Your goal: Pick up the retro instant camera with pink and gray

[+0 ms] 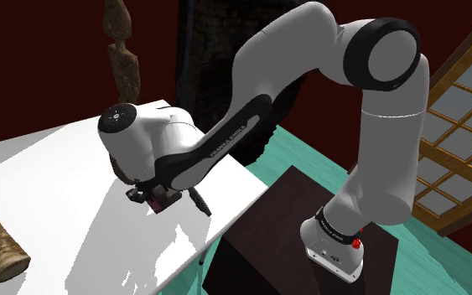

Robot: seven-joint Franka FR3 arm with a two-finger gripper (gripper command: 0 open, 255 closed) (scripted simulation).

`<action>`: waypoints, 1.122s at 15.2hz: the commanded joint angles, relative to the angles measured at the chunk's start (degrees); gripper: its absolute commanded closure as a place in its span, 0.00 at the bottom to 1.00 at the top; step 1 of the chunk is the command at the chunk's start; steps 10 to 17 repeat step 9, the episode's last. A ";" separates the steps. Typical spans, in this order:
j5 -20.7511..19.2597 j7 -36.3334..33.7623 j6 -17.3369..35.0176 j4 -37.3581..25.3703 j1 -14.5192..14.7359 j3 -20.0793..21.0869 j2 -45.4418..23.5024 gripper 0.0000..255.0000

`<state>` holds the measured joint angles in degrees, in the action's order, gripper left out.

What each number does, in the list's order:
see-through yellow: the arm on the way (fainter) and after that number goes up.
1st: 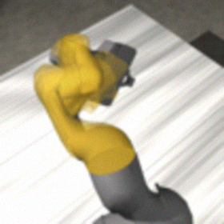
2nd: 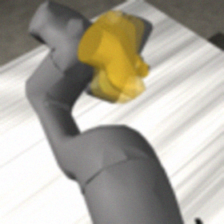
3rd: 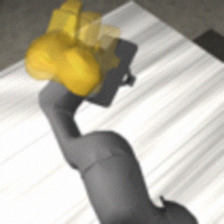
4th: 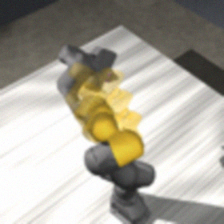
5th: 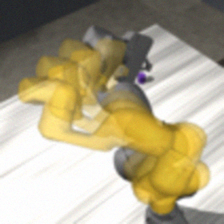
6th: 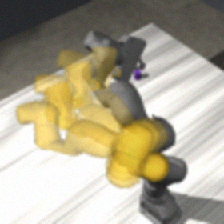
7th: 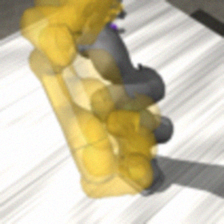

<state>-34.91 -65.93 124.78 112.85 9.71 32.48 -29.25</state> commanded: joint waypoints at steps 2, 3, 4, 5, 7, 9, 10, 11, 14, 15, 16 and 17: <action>1.37 1.05 -1.40 -0.12 -0.53 0.84 1.66 1.00; 1.82 1.41 -1.86 -0.15 -0.72 1.10 2.22 1.00; 2.27 1.77 -2.32 -0.20 -0.91 1.36 2.77 1.00; 2.71 2.13 -2.79 -0.26 -1.09 1.62 3.32 1.00; 3.60 2.85 -3.73 -0.41 -1.43 2.11 4.39 1.00; 3.67 2.90 -3.80 -0.42 -1.46 2.14 4.47 1.00; 3.67 2.90 -3.80 -0.42 -1.46 2.14 4.47 1.00; 3.67 2.90 -3.80 -0.42 -1.46 2.14 4.47 1.00; 3.67 2.90 -3.80 -0.42 -1.46 2.14 4.47 1.00; 3.67 2.90 -3.80 -0.42 -1.46 2.14 4.47 1.00; 3.67 2.90 -3.80 -0.42 -1.46 2.14 4.47 1.00; 3.67 2.90 -3.80 -0.42 -1.46 2.14 4.47 1.00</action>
